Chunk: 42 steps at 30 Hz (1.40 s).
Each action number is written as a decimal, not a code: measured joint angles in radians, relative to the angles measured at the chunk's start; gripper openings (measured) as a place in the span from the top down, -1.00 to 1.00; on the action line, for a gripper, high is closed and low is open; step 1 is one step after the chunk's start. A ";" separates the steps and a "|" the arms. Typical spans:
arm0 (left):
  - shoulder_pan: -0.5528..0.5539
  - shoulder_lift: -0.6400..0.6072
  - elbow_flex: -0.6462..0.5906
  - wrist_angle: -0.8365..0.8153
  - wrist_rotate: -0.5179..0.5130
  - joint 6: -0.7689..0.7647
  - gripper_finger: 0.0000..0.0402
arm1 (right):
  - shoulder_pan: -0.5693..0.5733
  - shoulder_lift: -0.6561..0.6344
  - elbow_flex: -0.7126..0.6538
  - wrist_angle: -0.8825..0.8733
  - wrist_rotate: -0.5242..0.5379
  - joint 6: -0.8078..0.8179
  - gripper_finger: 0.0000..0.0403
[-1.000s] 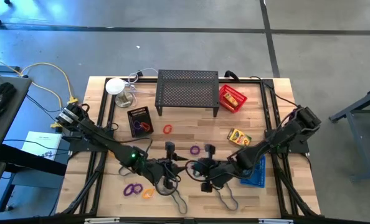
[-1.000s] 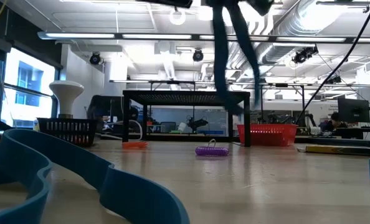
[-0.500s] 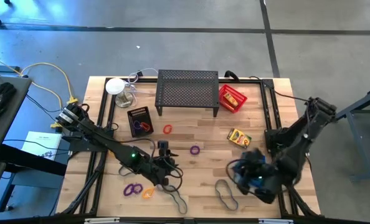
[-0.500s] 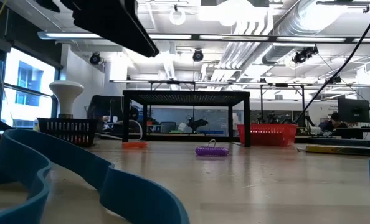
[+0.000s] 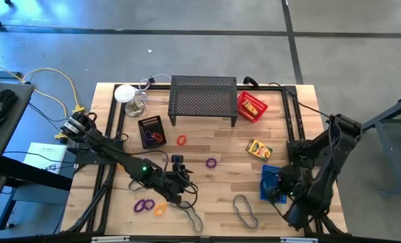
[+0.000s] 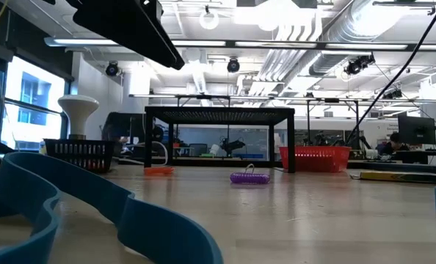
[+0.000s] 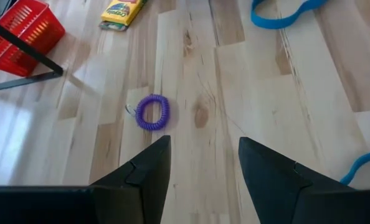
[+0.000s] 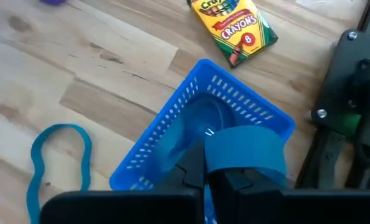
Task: Pick & Place Office Desk Supplies
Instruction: Put the blue rubber band into the blue basket
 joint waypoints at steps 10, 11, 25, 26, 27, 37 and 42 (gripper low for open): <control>0.012 0.000 0.000 0.003 -0.011 0.053 0.10 | -0.076 0.104 0.000 0.116 -0.193 0.019 0.99; 0.012 0.000 0.000 0.003 -0.010 0.044 0.10 | -0.087 0.104 0.000 0.125 -0.207 0.013 0.99; 0.010 0.000 0.000 0.008 0.032 0.020 0.10 | -0.215 0.122 -0.067 0.277 -0.293 -0.086 0.99; 0.010 0.000 0.000 0.008 0.040 0.020 0.10 | -0.224 0.122 -0.094 0.309 -0.304 -0.102 0.99; 0.010 0.000 0.000 0.008 0.048 0.020 0.10 | -0.230 0.123 -0.122 0.338 -0.315 -0.120 0.99; 0.001 0.000 0.000 0.007 0.109 -0.031 0.10 | -0.256 0.120 -0.253 0.488 -0.394 -0.264 0.99; -0.004 0.000 0.000 0.007 0.109 -0.025 0.10 | -0.255 0.081 -0.227 0.475 -0.391 -0.308 0.98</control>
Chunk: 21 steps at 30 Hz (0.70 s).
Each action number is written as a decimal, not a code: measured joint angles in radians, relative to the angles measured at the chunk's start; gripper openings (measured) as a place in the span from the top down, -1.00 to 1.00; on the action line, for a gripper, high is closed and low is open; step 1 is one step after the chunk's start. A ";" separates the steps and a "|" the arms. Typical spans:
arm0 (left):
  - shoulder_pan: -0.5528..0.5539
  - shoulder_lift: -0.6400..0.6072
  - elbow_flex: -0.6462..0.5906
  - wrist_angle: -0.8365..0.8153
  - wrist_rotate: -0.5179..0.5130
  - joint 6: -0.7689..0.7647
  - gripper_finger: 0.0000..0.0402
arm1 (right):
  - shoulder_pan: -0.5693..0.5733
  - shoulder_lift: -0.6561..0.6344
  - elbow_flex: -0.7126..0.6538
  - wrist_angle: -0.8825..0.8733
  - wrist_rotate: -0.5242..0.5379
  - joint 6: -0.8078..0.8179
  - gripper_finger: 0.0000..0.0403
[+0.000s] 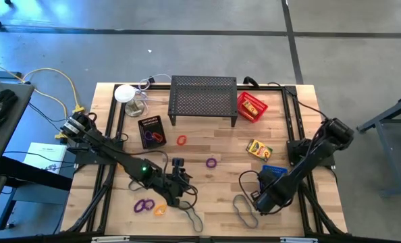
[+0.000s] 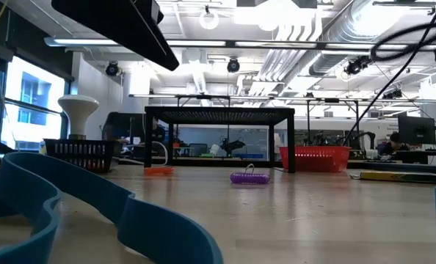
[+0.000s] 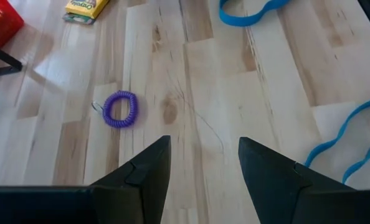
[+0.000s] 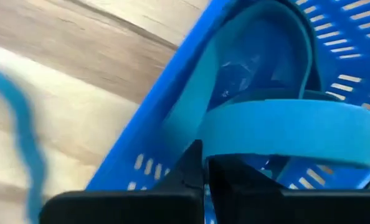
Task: Pick & Place Office Desk Supplies
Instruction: Put the blue rubber band into the blue basket
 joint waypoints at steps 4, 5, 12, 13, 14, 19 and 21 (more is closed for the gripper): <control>0.000 0.000 0.000 0.000 0.000 0.019 0.10 | 0.000 -0.037 0.009 -0.056 0.002 0.005 0.90; 0.000 0.004 0.000 0.002 -0.001 0.021 0.10 | 0.000 -0.044 0.009 -0.065 -0.001 0.006 0.85; 0.011 0.015 -0.001 -0.001 -0.006 0.027 0.10 | 0.002 -0.079 0.009 -0.076 -0.034 0.005 0.39; 0.011 0.016 -0.001 -0.002 -0.006 0.027 0.10 | 0.001 -0.084 0.009 -0.076 -0.045 -0.003 0.32; 0.012 0.016 -0.001 0.000 -0.011 0.027 0.10 | 0.001 -0.090 0.009 -0.077 -0.059 -0.008 0.26; 0.026 0.016 -0.001 0.004 -0.106 0.029 0.10 | 0.009 -0.139 0.009 -0.079 -0.047 0.041 0.07; 0.027 0.016 -0.001 0.004 -0.136 0.057 0.10 | 0.015 -0.162 0.009 -0.077 -0.059 0.066 0.04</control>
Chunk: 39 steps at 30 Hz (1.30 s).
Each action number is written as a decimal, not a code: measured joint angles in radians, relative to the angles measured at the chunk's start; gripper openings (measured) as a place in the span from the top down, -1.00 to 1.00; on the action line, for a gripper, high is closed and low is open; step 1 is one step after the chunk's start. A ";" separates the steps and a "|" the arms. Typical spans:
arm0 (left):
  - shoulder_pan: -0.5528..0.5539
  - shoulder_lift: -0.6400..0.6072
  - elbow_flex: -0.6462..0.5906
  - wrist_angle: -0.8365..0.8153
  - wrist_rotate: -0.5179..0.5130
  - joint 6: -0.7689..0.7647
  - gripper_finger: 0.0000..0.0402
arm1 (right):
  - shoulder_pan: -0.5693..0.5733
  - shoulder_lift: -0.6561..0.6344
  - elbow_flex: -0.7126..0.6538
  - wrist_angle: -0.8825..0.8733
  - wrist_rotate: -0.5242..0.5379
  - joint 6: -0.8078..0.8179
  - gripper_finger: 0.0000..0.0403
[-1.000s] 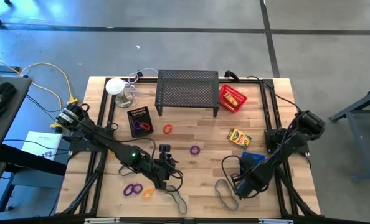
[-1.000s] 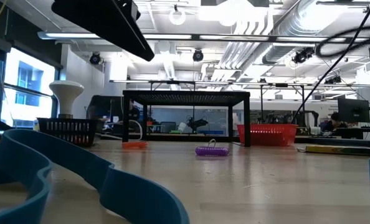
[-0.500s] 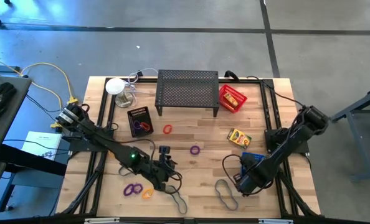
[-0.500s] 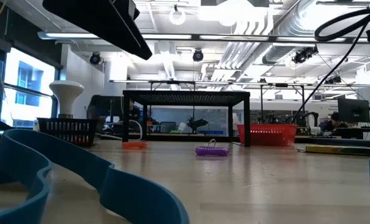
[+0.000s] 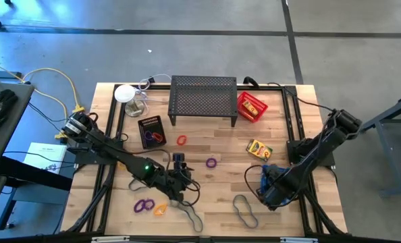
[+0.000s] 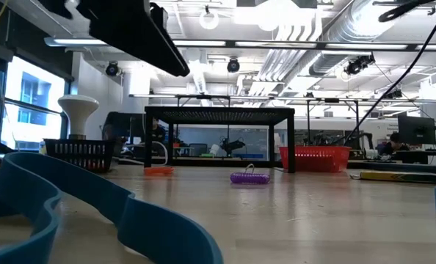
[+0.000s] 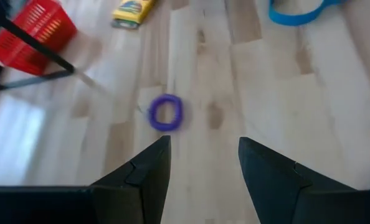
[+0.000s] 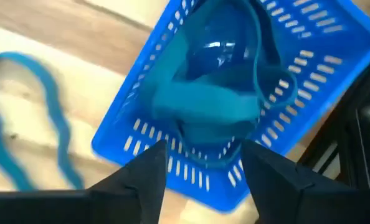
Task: Pick & Place Office Desk Supplies
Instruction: Put the blue rubber band into the blue basket, then put the purple spring keychain into the black basket
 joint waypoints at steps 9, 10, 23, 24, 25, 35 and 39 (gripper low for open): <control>0.087 0.010 0.000 0.145 0.033 0.259 0.10 | 0.070 -0.101 0.000 0.002 0.314 0.014 0.02; 0.109 0.012 0.000 0.149 0.093 0.278 0.10 | 0.084 -0.107 0.000 0.008 0.390 0.014 0.02; 0.306 0.199 -0.004 0.345 0.642 0.392 0.10 | 0.166 -0.083 0.000 0.202 1.004 -0.272 0.02; 0.310 0.221 -0.003 0.389 0.642 0.401 0.10 | 0.166 -0.081 0.000 0.216 1.025 -0.294 0.02; 0.313 0.231 -0.002 0.393 0.642 0.409 0.10 | 0.165 -0.079 0.000 0.229 1.041 -0.317 0.02; 0.349 0.317 -0.004 0.498 0.572 0.361 0.10 | 0.120 -0.065 0.000 0.391 1.072 -0.488 0.02; 0.363 0.337 -0.004 0.503 0.513 0.320 0.10 | 0.101 -0.055 -0.001 0.442 1.062 -0.548 0.02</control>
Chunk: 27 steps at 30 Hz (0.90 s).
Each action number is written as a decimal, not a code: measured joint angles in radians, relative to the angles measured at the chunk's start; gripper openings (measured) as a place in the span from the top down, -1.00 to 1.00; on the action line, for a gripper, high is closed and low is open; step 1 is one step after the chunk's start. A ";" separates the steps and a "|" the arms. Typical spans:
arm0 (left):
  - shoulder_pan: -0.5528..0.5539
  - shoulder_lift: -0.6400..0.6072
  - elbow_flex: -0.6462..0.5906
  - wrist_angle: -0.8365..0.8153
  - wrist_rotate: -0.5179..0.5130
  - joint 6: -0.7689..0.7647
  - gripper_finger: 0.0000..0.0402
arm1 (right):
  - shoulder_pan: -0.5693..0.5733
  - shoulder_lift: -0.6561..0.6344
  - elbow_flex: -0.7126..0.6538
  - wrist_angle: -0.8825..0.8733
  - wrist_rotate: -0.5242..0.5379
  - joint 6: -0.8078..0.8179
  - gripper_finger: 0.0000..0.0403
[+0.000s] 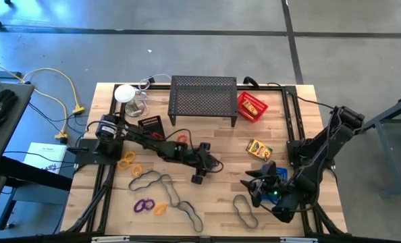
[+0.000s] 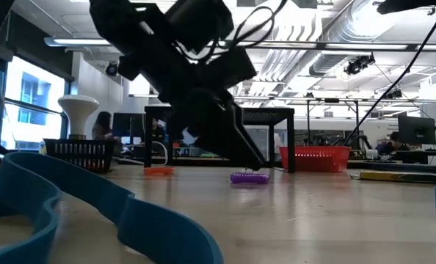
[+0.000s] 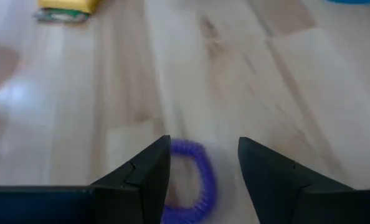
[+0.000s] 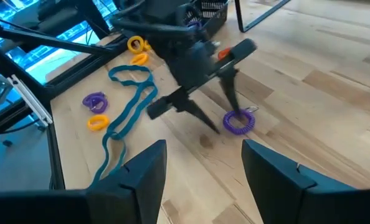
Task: Pick & Place Office Desk Supplies
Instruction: Put the purple spring keychain into the black basket
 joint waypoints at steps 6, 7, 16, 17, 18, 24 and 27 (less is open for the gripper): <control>0.010 0.042 0.002 -0.001 -0.005 -0.018 0.11 | -0.025 0.037 0.000 0.057 -0.019 -0.057 0.02; 0.010 0.045 0.002 0.001 -0.004 -0.035 0.11 | -0.029 0.044 0.000 0.068 -0.023 -0.061 0.02; 0.013 0.044 0.004 -0.028 -0.015 -0.122 0.64 | -0.075 0.098 0.000 0.103 -0.081 -0.067 0.02; 0.013 0.044 0.004 -0.035 -0.019 -0.122 0.77 | -0.082 0.101 0.000 0.111 -0.088 -0.067 0.02; 0.012 0.043 0.004 -0.042 -0.034 -0.126 0.87 | -0.088 0.102 0.000 0.116 -0.095 -0.067 0.02; -0.016 -0.006 0.001 -0.147 -0.115 -0.165 0.97 | -0.110 0.102 0.000 0.128 -0.117 -0.067 0.02; -0.060 -0.095 -0.003 -0.273 -0.089 -0.201 0.98 | -0.116 0.102 0.000 0.130 -0.114 -0.088 0.02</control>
